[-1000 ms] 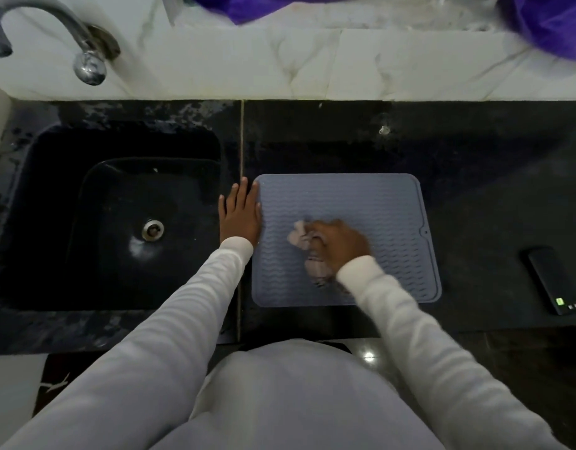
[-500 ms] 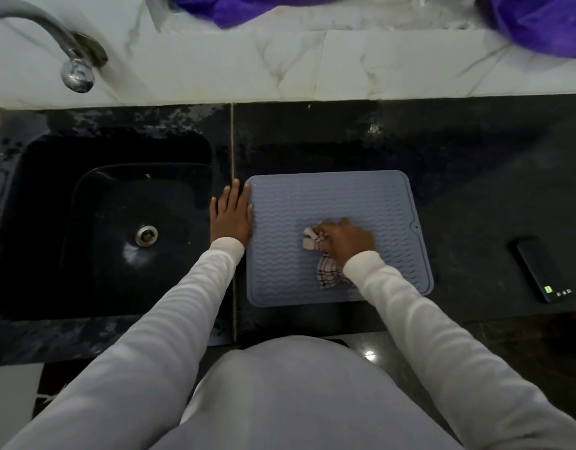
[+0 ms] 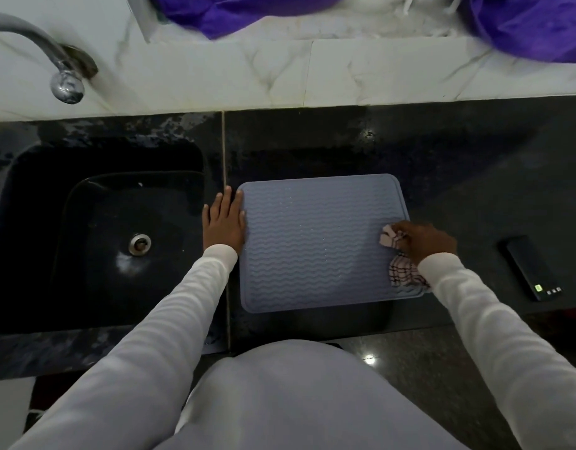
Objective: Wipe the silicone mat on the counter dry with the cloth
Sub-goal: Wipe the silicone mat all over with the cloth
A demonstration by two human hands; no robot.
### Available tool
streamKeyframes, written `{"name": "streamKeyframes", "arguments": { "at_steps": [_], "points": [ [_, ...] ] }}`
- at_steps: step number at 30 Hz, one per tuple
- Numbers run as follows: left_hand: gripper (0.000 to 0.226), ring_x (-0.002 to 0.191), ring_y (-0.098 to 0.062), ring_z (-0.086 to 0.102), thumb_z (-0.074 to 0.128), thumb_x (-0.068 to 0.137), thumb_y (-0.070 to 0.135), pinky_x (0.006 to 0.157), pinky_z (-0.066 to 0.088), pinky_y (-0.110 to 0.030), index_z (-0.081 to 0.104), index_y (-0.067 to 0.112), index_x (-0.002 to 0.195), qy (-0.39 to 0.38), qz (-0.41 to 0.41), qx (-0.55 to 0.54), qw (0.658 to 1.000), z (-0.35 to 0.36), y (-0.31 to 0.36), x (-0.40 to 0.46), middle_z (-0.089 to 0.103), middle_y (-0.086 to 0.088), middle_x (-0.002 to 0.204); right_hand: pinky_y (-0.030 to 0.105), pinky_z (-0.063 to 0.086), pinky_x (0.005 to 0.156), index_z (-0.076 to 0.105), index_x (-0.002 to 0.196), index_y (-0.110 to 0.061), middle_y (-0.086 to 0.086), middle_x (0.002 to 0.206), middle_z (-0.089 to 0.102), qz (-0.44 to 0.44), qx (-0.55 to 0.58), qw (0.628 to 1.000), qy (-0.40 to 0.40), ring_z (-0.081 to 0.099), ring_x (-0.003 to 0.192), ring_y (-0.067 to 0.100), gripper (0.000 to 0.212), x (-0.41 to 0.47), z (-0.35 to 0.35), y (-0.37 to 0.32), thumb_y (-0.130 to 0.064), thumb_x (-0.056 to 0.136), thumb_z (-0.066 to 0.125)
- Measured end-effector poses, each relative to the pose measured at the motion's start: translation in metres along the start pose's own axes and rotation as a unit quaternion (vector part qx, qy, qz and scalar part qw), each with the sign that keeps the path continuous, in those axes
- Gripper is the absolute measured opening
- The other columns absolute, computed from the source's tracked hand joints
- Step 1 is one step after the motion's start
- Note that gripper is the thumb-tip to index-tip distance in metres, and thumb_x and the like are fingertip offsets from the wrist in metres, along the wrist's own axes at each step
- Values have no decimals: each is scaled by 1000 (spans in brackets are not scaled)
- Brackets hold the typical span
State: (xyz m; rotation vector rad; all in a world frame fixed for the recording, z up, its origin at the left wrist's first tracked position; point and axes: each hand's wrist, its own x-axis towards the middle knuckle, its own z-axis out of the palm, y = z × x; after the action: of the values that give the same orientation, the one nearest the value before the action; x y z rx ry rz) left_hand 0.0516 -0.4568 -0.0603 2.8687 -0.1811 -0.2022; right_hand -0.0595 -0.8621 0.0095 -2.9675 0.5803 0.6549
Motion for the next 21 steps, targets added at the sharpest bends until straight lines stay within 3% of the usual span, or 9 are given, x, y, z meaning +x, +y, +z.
{"name": "streamKeyframes", "arguments": {
  "at_steps": [7, 11, 15, 18, 21],
  "points": [
    [53, 150, -22, 7, 17, 104, 38, 121, 2, -47, 10, 29, 155, 6, -5, -2, 1000, 0, 3, 0, 8, 1, 163, 43, 52, 79, 50, 111, -39, 10, 108, 61, 39, 57, 997, 28, 63, 89, 37, 29, 6, 5, -2, -56, 87, 48],
    [53, 150, -22, 7, 17, 104, 39, 121, 2, -47, 9, 29, 156, 4, -5, -1, 1000, 0, 3, 0, 9, 1, 164, 41, 54, 76, 55, 107, -34, 9, 103, 62, 0, 39, 998, 55, 64, 85, 35, 24, -9, -1, -17, -48, 90, 49],
    [53, 150, -21, 7, 18, 104, 38, 121, 2, -47, 10, 30, 156, -1, -11, -1, 1000, 2, 3, 1, 9, 1, 164, 37, 52, 73, 61, 106, -32, 9, 101, 60, -108, 124, 982, 91, 63, 85, 34, 19, -29, -12, -90, -38, 89, 54],
    [53, 150, -21, 7, 20, 104, 38, 121, 3, -47, 11, 30, 155, -1, -13, -2, 1000, 3, 3, 2, 9, 2, 163, 40, 52, 79, 60, 116, -36, 7, 111, 61, -176, 147, 972, 51, 63, 94, 32, 30, -38, -6, -170, -40, 86, 54],
    [52, 150, -21, 7, 22, 104, 38, 121, 2, -47, 13, 29, 155, -2, -7, -10, 1000, 2, 1, 3, 9, 1, 163, 41, 51, 82, 57, 125, -32, 11, 119, 56, -223, 92, 970, 5, 61, 99, 35, 36, -43, 12, -225, -33, 89, 54]
  ]
}}
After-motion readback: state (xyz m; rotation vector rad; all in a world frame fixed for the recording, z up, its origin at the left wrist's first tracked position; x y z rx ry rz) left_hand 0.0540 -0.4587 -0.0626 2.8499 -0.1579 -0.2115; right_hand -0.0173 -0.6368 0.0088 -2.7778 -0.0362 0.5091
